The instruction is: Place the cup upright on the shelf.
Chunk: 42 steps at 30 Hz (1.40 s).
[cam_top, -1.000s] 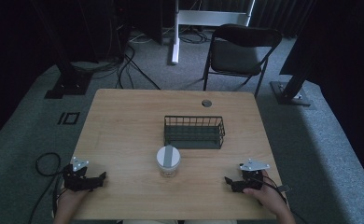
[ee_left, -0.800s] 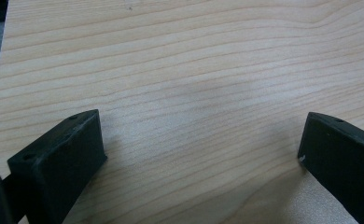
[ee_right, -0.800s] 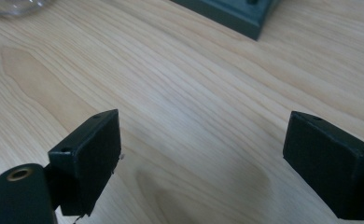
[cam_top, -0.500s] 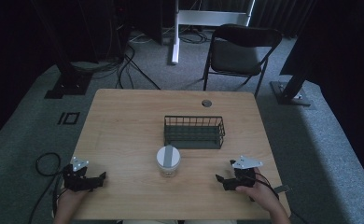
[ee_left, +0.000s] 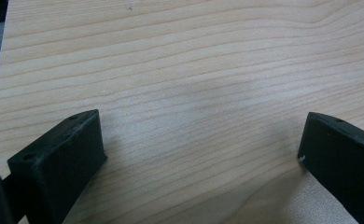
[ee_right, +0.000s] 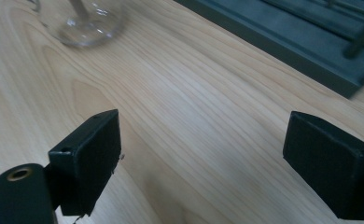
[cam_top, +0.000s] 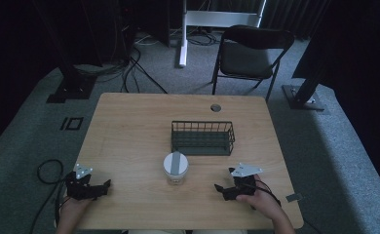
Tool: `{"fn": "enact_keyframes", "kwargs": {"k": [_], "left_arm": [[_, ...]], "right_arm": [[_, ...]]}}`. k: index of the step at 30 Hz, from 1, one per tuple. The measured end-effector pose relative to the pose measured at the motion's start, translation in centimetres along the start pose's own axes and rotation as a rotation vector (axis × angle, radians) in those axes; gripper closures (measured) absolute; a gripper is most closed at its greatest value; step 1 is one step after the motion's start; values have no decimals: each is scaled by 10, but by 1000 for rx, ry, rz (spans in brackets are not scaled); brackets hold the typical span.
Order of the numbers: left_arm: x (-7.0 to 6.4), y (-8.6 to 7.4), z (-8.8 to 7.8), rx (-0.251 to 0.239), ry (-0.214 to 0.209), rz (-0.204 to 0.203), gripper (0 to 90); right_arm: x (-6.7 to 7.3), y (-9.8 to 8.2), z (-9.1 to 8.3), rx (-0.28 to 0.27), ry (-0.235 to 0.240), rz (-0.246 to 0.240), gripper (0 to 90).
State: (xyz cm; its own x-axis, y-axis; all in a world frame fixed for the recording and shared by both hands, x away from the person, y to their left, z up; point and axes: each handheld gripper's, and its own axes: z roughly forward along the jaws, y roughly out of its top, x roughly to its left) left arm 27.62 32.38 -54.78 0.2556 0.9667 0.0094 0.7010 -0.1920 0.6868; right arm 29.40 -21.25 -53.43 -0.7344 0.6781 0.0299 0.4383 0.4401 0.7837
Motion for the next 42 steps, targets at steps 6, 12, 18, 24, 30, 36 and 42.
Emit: {"fn": "enact_keyframes", "kwargs": {"k": [6,12,18,24,30,36,42], "left_arm": [[0,0,0,0,0,0,5],[0,0,0,0,0,-1,6],[0,0,0,0,0,0,6],[0,0,0,-1,0,0,6],[0,0,0,-1,0,0,6],[0,0,0,0,0,0,6],[0,0,0,0,0,0,6]], "right_arm": [[7,5,5,-7,28,-9,111],[15,14,12,-24,45,-25,111],[23,20,19,-40,61,-37,111],[29,25,26,-56,77,-35,111],[37,30,32,-68,88,-50,111],[46,36,38,-78,108,-72,112],[53,40,46,-87,127,-75,112]]}}
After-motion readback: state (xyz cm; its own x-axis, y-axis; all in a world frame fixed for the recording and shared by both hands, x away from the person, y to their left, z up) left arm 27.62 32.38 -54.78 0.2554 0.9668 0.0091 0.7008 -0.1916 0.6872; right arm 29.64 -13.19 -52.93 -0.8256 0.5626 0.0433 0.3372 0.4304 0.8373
